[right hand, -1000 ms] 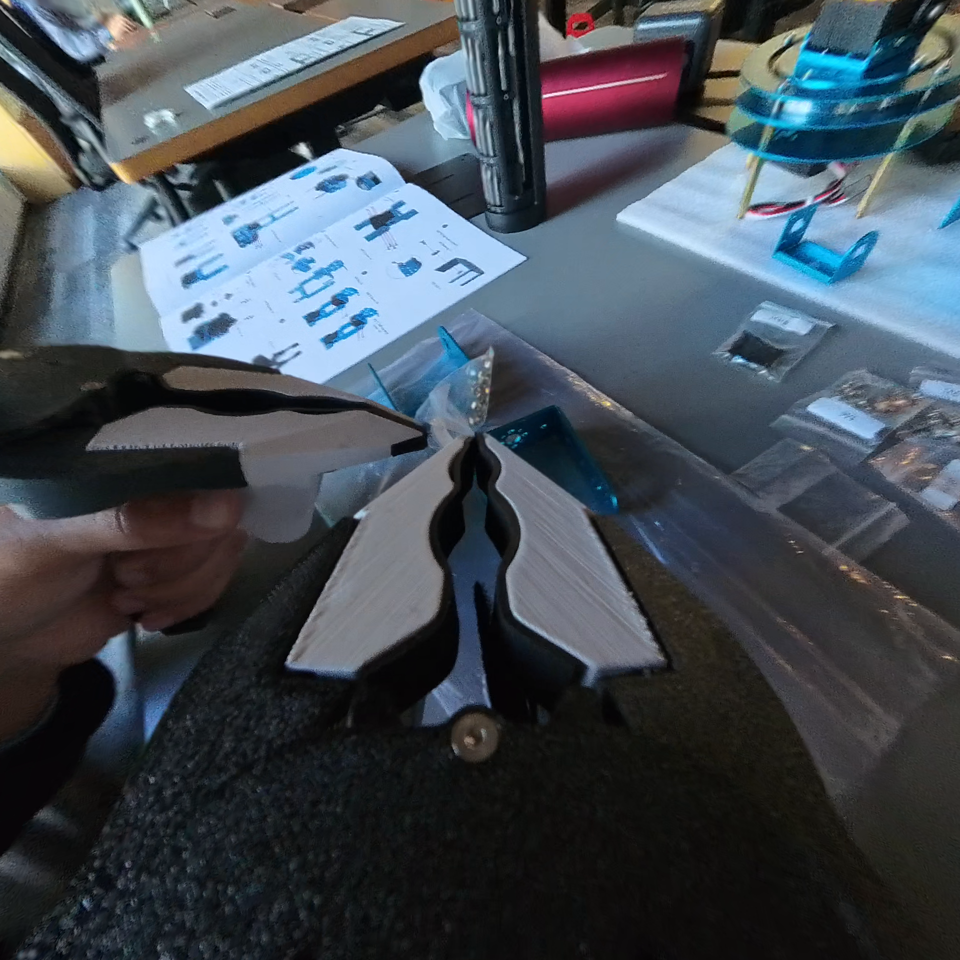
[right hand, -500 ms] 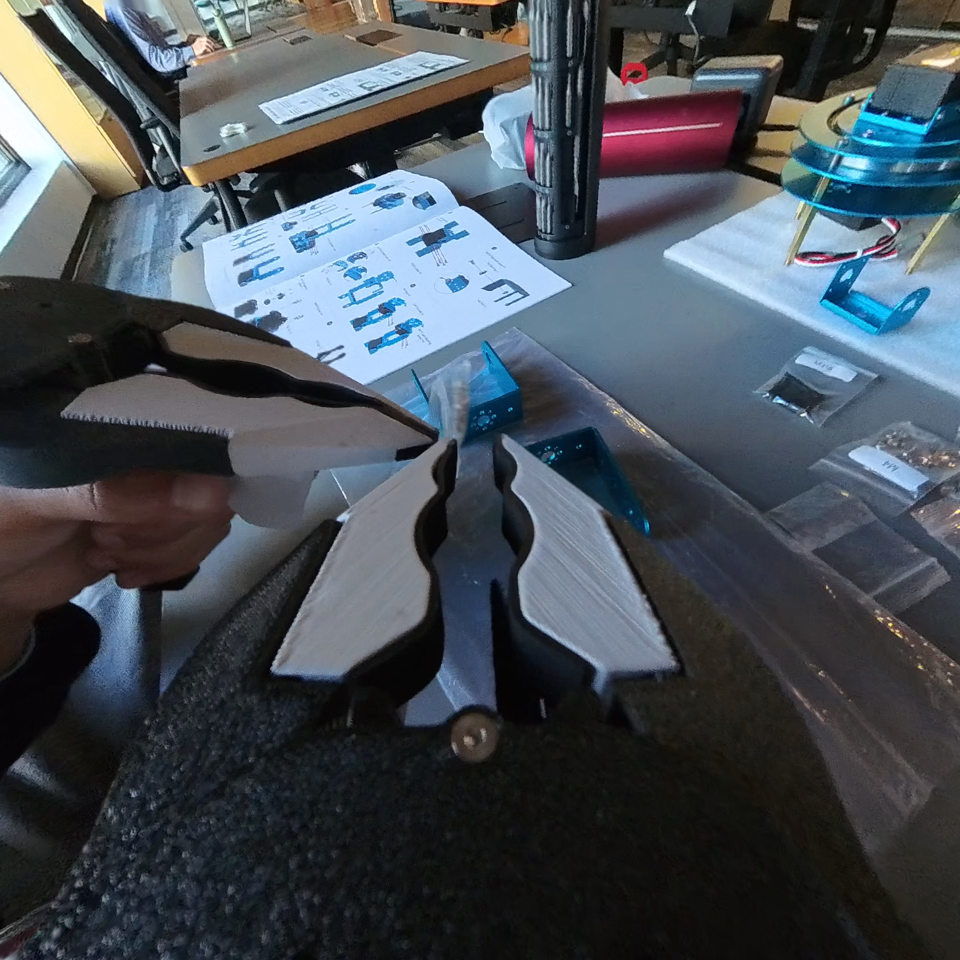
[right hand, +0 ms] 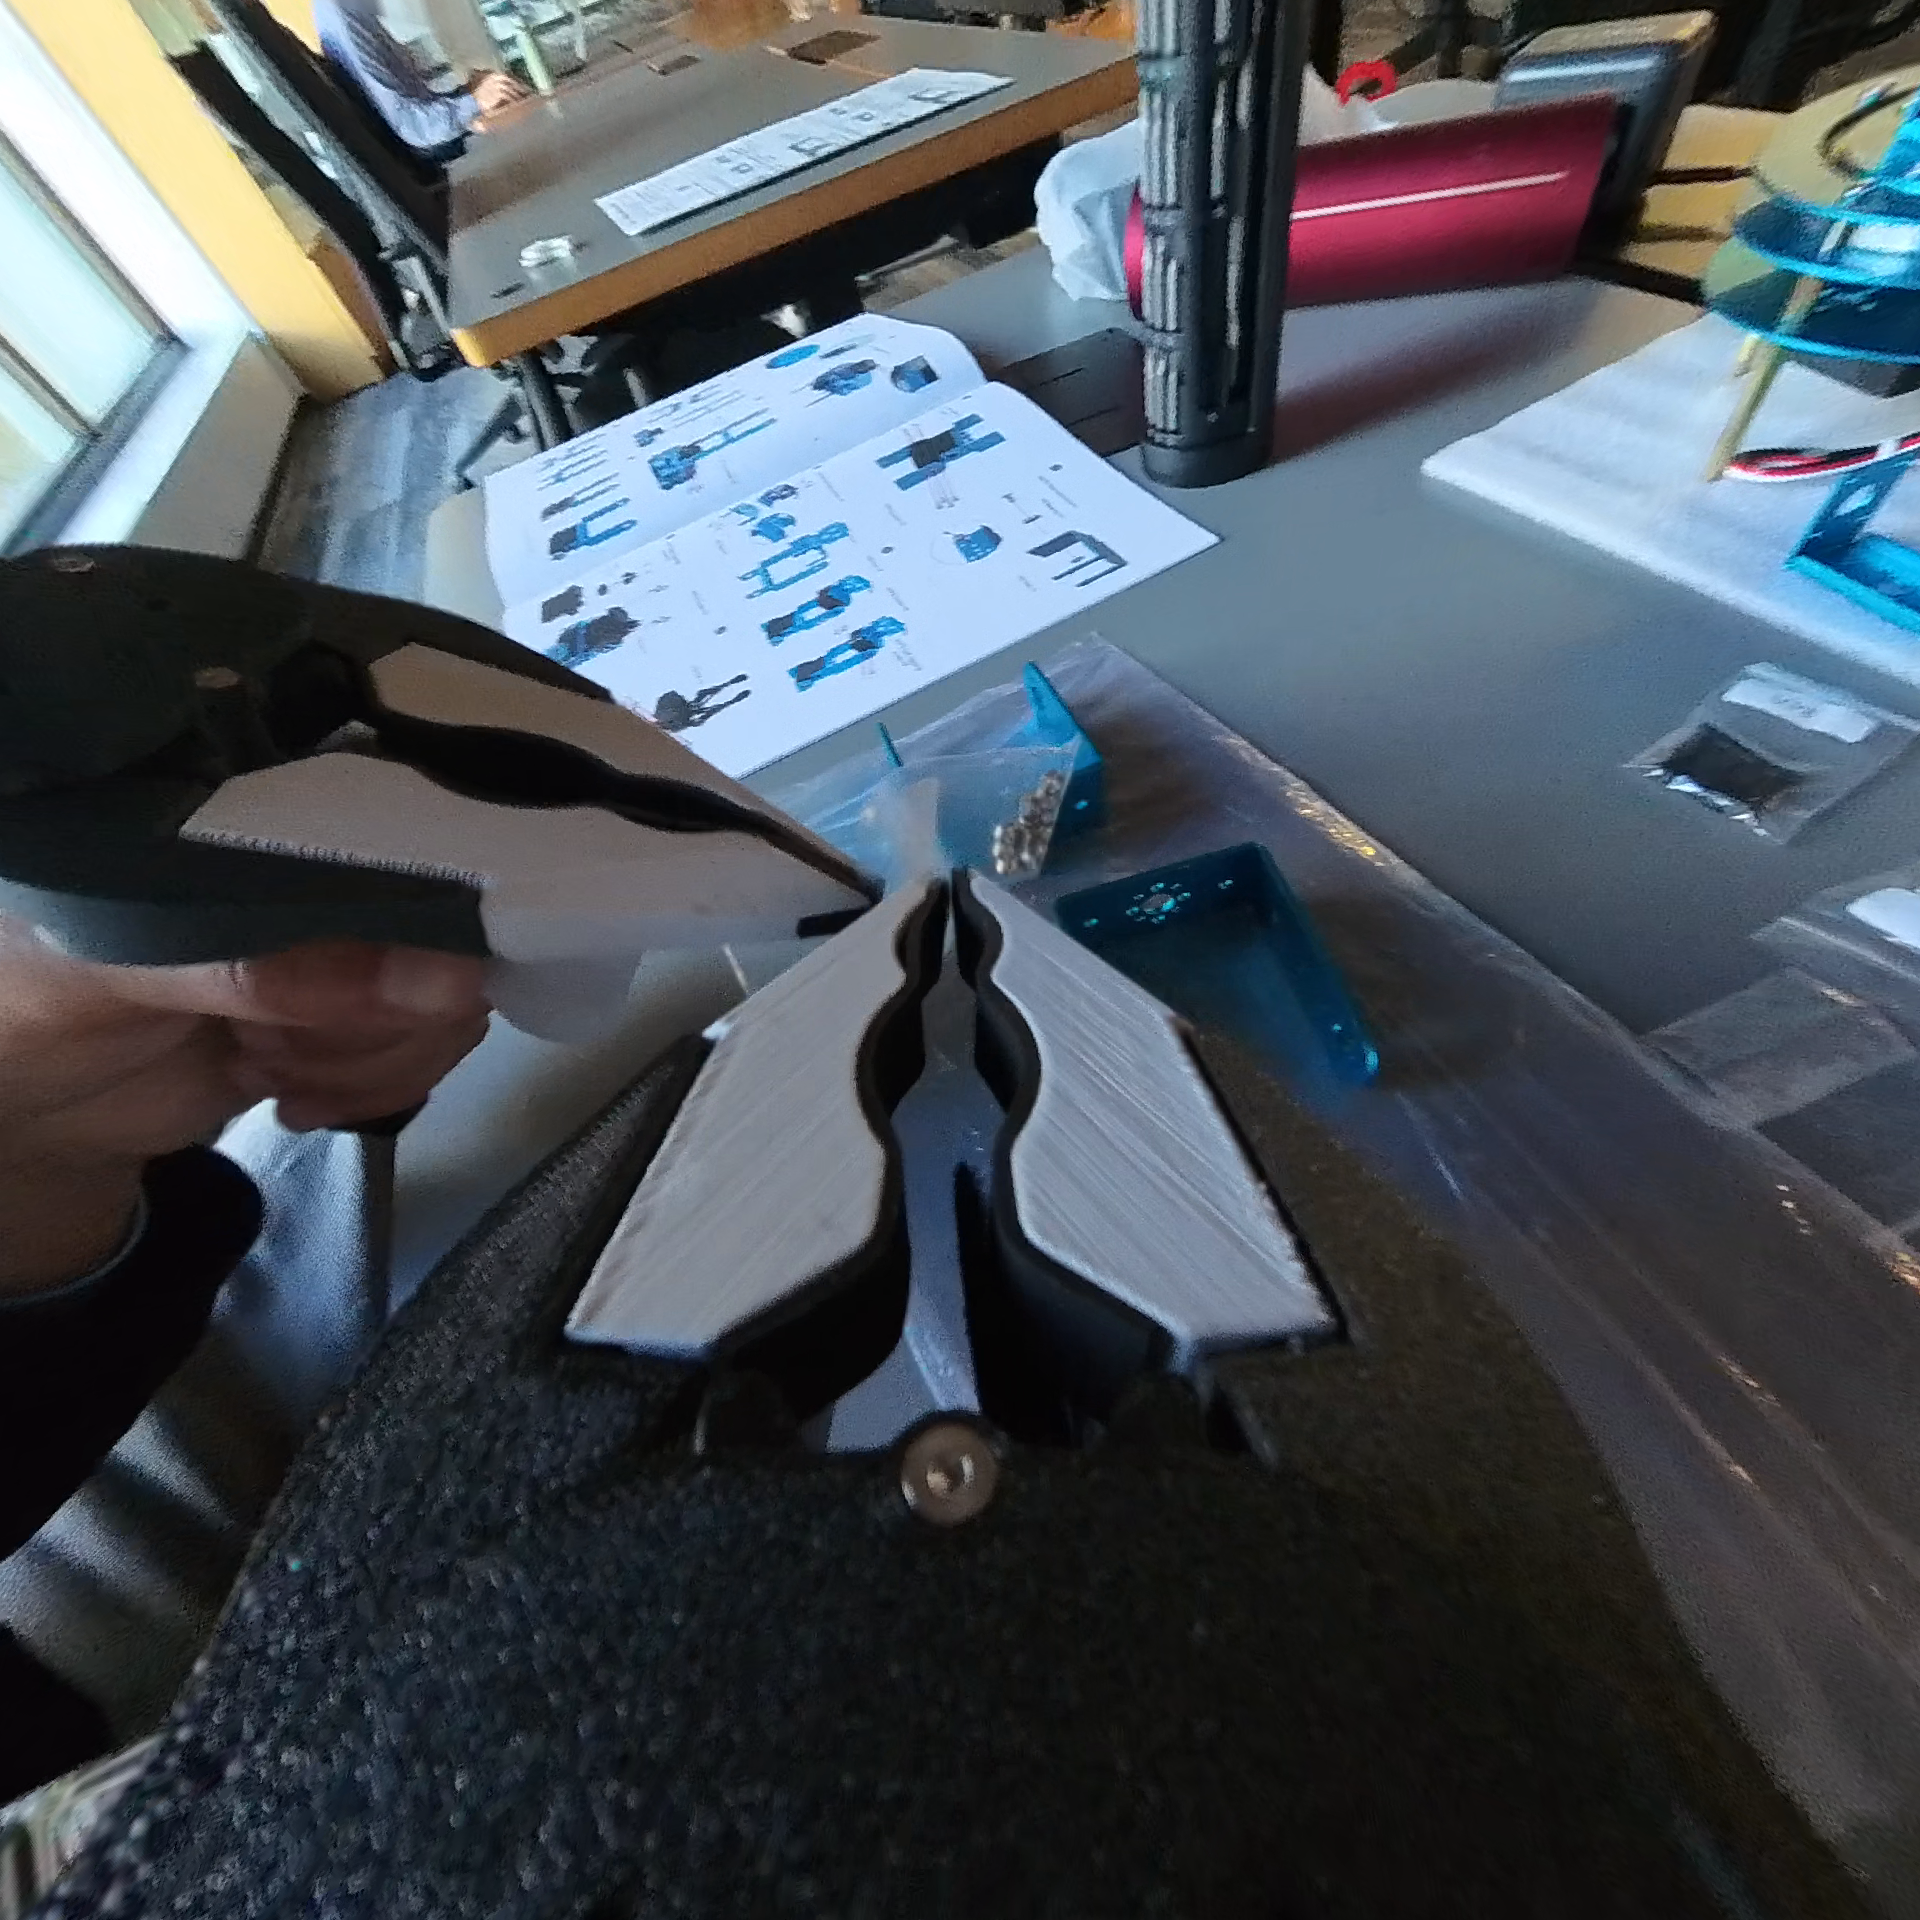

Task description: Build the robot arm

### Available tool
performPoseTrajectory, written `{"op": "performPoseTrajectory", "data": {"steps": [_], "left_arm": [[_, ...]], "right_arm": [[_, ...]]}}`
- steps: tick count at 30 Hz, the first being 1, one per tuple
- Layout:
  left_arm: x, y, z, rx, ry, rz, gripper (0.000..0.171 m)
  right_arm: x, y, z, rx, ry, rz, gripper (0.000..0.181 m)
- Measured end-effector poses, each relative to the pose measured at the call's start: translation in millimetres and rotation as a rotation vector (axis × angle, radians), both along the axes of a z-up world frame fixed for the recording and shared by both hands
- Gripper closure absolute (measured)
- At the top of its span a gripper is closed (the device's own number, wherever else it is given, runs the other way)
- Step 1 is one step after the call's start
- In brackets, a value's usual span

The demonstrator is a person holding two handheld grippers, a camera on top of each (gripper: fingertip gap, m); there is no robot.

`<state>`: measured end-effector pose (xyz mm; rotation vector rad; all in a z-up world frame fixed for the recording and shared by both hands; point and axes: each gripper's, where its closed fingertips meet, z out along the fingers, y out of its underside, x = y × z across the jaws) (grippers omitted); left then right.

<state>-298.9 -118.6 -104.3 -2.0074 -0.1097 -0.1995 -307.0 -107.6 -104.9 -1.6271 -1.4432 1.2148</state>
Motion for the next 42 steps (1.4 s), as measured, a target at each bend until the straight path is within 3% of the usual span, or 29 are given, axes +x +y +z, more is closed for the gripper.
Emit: {"op": "performPoseTrajectory", "data": {"steps": [7,12,16,20,23,26,32,37,42], "left_arm": [[-17.7,-20.1,5.4,0.01,-0.045,-0.048,0.171],[-48.7,-68.0,24.6,0.055,-0.137,-0.154,0.171],[-82.0,-110.7,23.6,0.035,-0.236,-0.211,0.171],[-113.0,-140.8,21.1,0.052,-0.304,-0.175,0.171],[-121.0,-155.4,24.3,0.085,-0.366,-0.162,0.171],[-124.8,-160.8,28.2,0.092,-0.417,-0.161,0.171],[-112.0,-155.5,38.4,0.074,-0.415,-0.206,0.171],[-96.4,-140.3,61.8,0.04,-0.572,-0.316,0.171],[-69.3,-133.3,65.1,-0.041,-0.507,-0.361,0.171]], "right_arm": [[7.4,-17.0,21.6,-0.081,0.136,0.124,0.157],[13.4,-3.1,40.1,-0.016,0.262,0.102,0.15],[3.1,-3.7,49.8,0.056,0.302,0.095,0.142],[-16.5,-23.9,50.0,0.16,0.282,0.189,0.135],[-28.0,-49.4,46.6,0.183,0.267,0.306,0.119],[-44.6,-72.8,34.1,0.267,0.203,0.4,0.101],[-78.1,-107.5,13.2,0.477,0.163,0.525,0.084],[-95.1,-144.7,31.4,0.685,0.306,0.639,0.092],[-76.9,-153.6,62.0,0.549,0.405,0.77,0.112]]}}
